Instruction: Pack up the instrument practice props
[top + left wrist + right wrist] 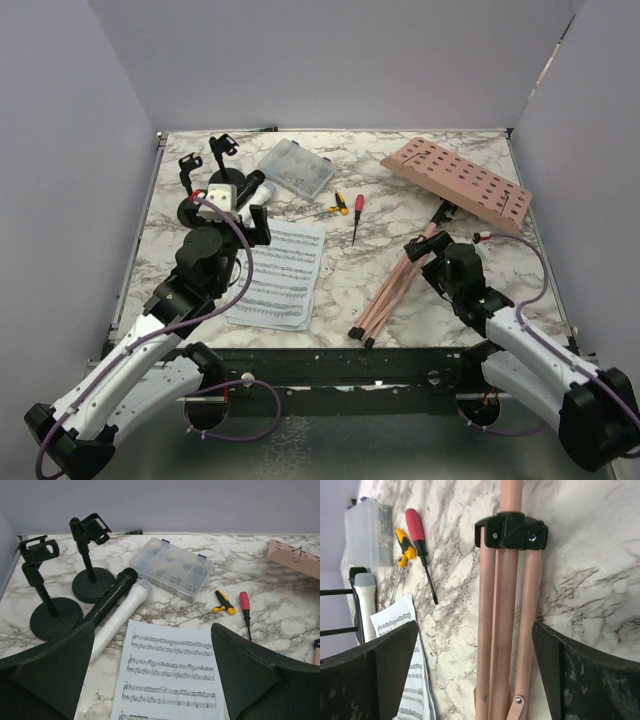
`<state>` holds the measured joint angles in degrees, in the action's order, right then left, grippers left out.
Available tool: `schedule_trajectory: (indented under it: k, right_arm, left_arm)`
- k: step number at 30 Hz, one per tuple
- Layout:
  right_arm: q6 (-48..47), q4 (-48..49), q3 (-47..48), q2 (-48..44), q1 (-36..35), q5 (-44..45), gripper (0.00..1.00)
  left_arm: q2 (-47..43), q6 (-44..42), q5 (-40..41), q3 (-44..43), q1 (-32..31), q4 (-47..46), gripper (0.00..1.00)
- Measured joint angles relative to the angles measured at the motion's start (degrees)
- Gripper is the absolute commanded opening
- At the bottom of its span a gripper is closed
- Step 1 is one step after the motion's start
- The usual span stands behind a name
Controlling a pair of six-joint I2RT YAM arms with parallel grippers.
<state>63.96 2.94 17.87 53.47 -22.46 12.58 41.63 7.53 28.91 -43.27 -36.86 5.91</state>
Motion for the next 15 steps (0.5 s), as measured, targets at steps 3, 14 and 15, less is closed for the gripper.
schedule_trajectory:
  k: [3,14,15]
  right_arm:
    - [-3.2,-7.2,1.0,-8.8,0.0,2.7,1.0]
    - [-22.3,-30.5,17.6,-36.1,0.0,13.6,1.0]
    - [-24.2,-31.3,19.5,-37.8,0.0,14.3,1.0]
  left_arm:
    - [-3.1,0.2,2.3,0.0,0.0,4.2,0.99]
    - [-18.7,4.1,10.9,-1.8,0.0,20.4,0.99]
    - [-20.0,4.5,11.6,-2.2,0.0,21.5,0.99]
